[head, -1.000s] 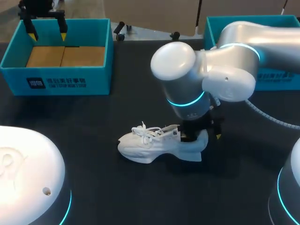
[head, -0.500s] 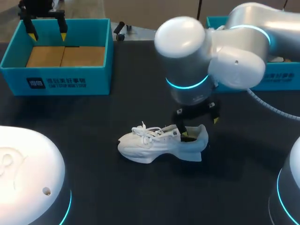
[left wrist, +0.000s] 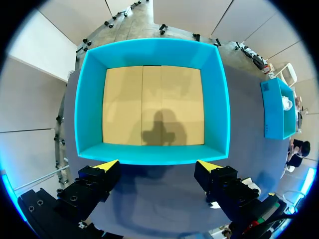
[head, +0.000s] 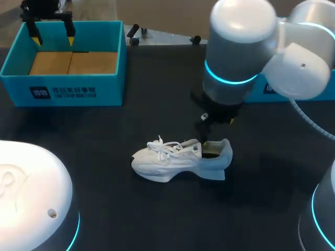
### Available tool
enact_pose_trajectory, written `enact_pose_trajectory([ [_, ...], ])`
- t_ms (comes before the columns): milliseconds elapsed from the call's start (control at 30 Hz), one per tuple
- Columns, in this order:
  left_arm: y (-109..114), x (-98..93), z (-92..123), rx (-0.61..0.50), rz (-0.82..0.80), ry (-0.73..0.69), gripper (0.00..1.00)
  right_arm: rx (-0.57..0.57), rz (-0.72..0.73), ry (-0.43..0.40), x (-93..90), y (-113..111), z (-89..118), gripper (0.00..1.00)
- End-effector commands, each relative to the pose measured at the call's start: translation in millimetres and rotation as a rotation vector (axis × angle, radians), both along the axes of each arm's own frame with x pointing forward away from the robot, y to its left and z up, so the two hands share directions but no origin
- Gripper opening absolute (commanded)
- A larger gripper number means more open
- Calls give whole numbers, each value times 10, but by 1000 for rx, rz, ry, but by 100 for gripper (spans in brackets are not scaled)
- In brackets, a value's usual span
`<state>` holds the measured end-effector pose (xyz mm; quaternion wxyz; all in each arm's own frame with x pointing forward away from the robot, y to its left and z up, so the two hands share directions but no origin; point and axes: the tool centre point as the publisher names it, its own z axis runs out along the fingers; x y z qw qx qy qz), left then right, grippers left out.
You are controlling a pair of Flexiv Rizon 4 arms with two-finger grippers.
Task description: Take the shoe out of the shoebox, open the shoe tongue, remove and reinsert the insole, then place the shoe into the shoebox
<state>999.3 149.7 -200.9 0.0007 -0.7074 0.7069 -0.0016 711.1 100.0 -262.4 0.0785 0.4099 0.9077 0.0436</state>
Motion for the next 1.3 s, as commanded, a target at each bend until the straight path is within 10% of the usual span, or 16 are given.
enact_pose_trajectory([
  [33,1,1,6,1,0,1,100,379,439,-25,-13,-115,5,100],
  [1000,1,1,6,1,0,1,100,461,606,-33,8,-100,-18,100],
  [1300,1,1,6,1,0,1,100,535,609,-140,69,-409,-160,100],
])
